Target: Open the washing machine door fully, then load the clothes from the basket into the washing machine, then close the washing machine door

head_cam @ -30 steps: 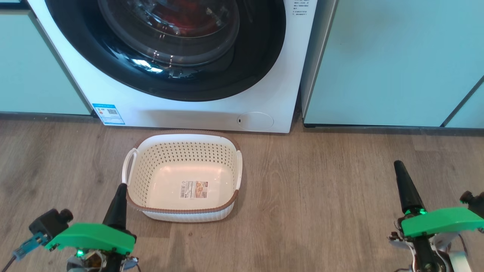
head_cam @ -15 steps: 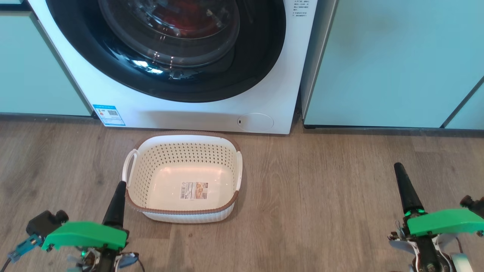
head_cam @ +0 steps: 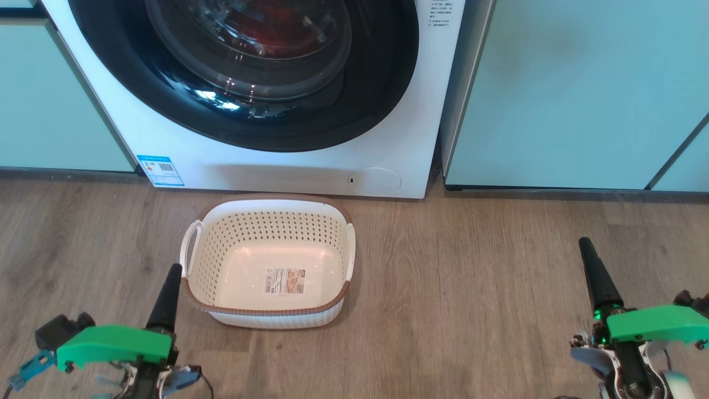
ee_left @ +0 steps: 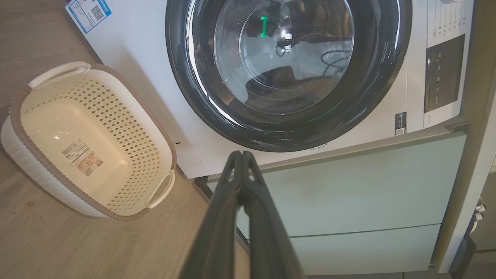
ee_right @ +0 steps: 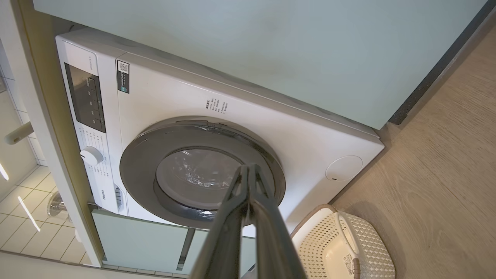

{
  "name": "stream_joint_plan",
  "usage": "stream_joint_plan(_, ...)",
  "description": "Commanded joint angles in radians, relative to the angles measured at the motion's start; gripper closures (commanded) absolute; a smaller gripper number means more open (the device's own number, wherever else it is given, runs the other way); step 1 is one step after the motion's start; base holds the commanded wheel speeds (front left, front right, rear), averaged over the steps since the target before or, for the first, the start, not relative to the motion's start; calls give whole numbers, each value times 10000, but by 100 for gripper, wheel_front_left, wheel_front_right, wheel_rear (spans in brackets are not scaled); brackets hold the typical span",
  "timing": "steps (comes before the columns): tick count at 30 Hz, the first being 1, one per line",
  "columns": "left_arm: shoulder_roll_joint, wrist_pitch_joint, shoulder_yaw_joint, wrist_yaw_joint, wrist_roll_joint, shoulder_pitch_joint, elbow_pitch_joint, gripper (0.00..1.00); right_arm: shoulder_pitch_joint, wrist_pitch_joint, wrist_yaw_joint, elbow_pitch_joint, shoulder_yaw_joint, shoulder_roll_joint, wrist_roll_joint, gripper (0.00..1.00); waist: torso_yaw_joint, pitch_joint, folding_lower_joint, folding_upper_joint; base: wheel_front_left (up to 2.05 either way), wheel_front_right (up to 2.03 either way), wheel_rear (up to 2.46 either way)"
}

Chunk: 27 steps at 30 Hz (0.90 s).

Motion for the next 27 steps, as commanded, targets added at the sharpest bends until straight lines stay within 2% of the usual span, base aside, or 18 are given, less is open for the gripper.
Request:
stream_joint_plan(1,28,61,317,-90,-279,-591,-227,100,-598,62,1,-273,116,-200,272,100,0,-4,-1,-1,0,0,0)
stream_joint_plan(27,-189,711,837,-604,-3103,-907,212,100,-893,480,0,232,64,-197,2955,100,9,-96,-1,-1,0,0,0)
